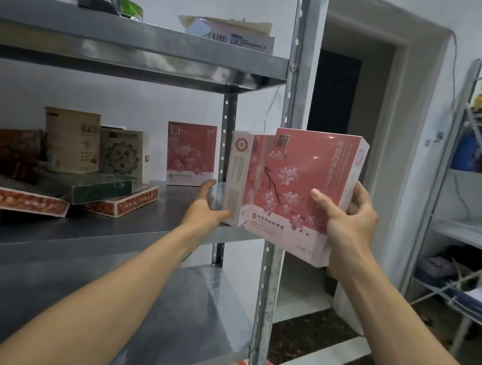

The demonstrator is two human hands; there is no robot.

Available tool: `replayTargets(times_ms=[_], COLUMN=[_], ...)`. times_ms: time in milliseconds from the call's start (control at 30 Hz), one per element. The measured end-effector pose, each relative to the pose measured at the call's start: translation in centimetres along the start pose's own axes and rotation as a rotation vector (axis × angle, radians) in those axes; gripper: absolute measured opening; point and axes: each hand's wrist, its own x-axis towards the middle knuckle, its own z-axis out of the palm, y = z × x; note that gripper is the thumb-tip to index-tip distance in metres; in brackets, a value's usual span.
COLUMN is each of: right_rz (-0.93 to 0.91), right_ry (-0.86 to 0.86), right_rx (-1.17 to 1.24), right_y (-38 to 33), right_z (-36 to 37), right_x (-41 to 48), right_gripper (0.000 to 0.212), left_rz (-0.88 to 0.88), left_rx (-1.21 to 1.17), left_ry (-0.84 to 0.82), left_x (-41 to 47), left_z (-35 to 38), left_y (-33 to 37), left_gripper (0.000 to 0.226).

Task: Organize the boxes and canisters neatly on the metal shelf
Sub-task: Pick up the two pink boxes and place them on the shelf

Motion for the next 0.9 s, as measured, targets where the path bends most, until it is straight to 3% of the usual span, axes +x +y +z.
replayTargets(times_ms=[200,400,733,900], right_rz=[-0.010,-0.023,-0.048,-0.016], right_ry=[-0.013,-0.034,-0.115,-0.176], right_rx=[-0.004,0.005,0.010,-0.007], right_y=[1.1,1.6,2.1,2.9], right_z=[-0.1,0.3,3.1,5.7], right_x=[1.4,2.0,1.3,0.8], right_gripper=[0.050,0.047,0.052,0.088], left_rz=[0.019,0.033,0.080,0.108], left_rx=[-0.064,-0.025,0.080,-0.016], left_ry=[-0.056,0.086,0.154,0.165], left_x=[1.9,3.6,4.6,4.1], left_z=[2.3,3.4,-3.3,-6.6], left_y=[-0.6,-0.7,-3.3,-3.8], left_gripper=[0.089,0.064,0.058,0.057])
